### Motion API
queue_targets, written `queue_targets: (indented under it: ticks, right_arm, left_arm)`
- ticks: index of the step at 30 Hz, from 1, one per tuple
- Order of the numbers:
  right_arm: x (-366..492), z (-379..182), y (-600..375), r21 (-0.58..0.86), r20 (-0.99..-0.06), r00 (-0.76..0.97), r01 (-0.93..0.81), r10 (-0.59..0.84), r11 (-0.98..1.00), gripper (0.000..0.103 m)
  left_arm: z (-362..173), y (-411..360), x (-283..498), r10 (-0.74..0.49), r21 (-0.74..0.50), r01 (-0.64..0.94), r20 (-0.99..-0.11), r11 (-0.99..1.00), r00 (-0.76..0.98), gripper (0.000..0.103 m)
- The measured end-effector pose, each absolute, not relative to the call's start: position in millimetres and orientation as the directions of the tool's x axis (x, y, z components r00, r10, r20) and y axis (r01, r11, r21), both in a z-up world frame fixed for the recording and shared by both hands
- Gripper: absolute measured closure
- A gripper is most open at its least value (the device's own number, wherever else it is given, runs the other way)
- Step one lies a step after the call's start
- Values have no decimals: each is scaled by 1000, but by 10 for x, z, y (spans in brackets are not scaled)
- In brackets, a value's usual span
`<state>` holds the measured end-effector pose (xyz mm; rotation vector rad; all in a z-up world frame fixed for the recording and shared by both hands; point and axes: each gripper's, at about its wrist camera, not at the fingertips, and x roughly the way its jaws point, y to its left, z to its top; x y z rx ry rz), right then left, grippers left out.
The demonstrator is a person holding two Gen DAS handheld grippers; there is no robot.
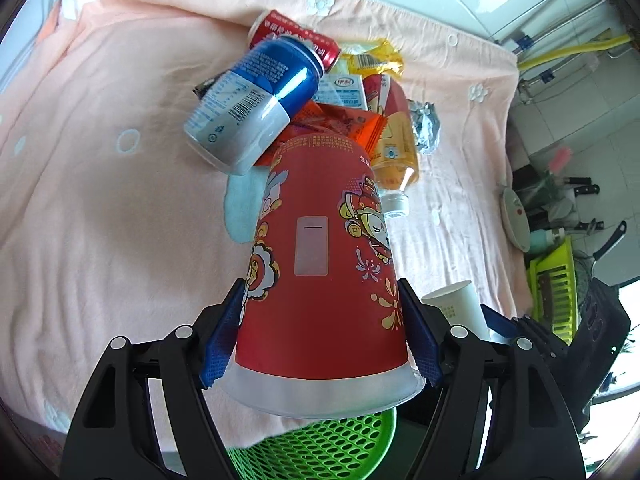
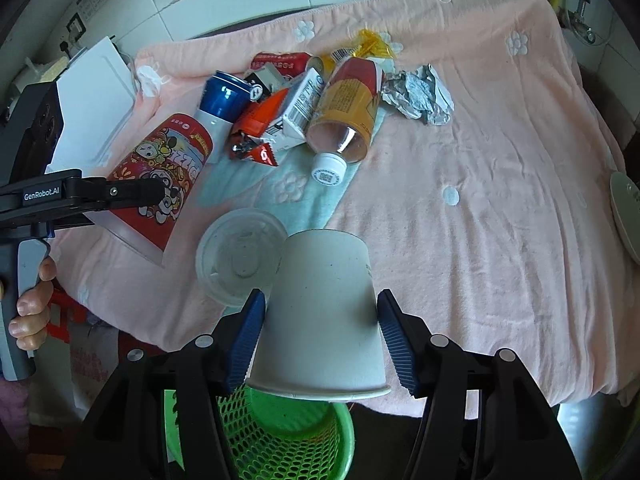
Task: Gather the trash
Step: 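Carry the white cup over the wastebasket with the right tool and release it, then lower the red paper cup into the wastebasket and open the left tool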
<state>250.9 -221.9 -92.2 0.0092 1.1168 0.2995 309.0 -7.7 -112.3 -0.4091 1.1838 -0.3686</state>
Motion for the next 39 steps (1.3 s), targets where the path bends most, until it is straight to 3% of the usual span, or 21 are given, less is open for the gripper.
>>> queue_targets:
  ticks: [11,28,39]
  right_arm:
    - [1579,-755,-2048,203,-833,434,-336,343,920,47]
    - [726,-1634,-1894,255,-878,314,-328,360,910,45]
    - [535,-1283,-2296,177,-854,435,-273,286,946,30]
  left_arm:
    - [-729,49,2211,-480,-482,112,-766,869,427,31]
    - [-906,-122,971,-455,-419,181,-780,890,429,31]
    - [-1263,-429,872,-426,-371,213,-827,904,367,30]
